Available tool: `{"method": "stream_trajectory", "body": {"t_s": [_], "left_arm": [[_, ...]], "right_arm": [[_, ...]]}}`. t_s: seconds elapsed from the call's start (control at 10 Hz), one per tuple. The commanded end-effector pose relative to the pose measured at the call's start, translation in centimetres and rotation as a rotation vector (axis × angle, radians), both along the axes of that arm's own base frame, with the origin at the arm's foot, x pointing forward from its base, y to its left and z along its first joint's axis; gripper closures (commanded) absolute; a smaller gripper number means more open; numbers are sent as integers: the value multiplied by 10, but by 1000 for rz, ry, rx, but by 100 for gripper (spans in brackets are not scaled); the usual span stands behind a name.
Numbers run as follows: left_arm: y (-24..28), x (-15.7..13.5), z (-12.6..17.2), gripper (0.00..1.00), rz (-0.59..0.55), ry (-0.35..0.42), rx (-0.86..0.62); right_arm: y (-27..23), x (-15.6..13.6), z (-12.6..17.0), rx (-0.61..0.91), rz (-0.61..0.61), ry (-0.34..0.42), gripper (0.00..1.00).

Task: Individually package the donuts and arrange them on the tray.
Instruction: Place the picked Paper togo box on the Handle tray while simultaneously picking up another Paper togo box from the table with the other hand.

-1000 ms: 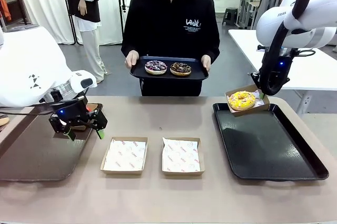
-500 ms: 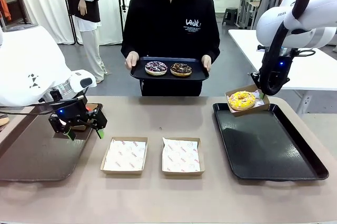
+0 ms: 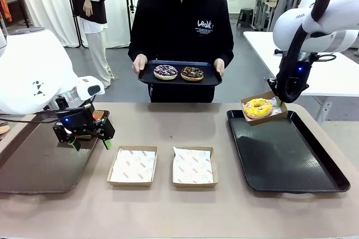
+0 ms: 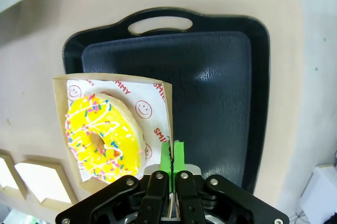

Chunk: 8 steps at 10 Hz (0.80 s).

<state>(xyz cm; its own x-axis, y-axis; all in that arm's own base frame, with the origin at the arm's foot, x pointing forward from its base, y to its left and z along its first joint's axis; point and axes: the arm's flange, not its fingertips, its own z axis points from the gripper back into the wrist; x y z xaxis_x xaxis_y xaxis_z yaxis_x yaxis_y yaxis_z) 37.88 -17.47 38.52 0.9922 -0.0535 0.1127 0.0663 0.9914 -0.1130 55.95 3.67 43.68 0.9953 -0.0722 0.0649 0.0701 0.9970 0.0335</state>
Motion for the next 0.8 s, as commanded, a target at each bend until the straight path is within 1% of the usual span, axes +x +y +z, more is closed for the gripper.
{"method": "stream_trajectory", "body": {"t_s": [0.0, 0.1, 0.3, 0.5, 0.7], "left_arm": [[-19, 8, -5, 0, 43, 10, 73], [-26, 10, -8, 0, 43, 15, 80], [-36, 16, -15, 0, 60, 20, 104], [-41, 23, -24, 0, 75, 43, 105], [-42, 26, -36, 0, 88, 49, 116]], "right_arm": [[-3, -9, -15, -7, -12, -16, 99], [-3, -9, -22, -6, -19, -20, 99], [3, -7, -37, -9, -16, -59, 99], [8, 0, -51, -14, -33, -63, 99], [13, 7, -61, -6, -16, 0, 99]]}}
